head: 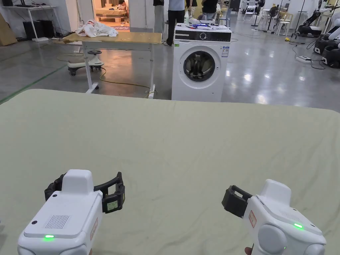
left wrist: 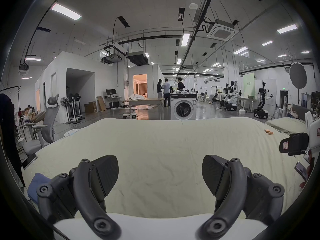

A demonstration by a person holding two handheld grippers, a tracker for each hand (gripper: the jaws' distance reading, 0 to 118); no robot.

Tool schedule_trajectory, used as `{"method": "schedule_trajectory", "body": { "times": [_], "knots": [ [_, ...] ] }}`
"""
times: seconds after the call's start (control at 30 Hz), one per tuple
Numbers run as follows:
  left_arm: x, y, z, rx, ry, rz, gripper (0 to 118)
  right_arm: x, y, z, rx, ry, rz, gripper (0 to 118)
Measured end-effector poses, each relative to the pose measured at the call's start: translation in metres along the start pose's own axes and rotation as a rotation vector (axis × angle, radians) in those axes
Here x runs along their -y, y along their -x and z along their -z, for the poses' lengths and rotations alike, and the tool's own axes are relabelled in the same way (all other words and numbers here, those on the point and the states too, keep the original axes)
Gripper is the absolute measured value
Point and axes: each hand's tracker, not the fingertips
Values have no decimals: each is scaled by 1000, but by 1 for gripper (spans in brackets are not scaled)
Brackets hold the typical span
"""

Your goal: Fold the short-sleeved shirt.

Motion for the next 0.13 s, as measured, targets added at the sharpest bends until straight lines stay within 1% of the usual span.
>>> {"method": "schedule_trajectory", "body": {
  "times": [0.13],
  "knots": [
    [3,0,0,-2,11,3,100,2,3,3,29,-12,-36,106]
  ]
}}
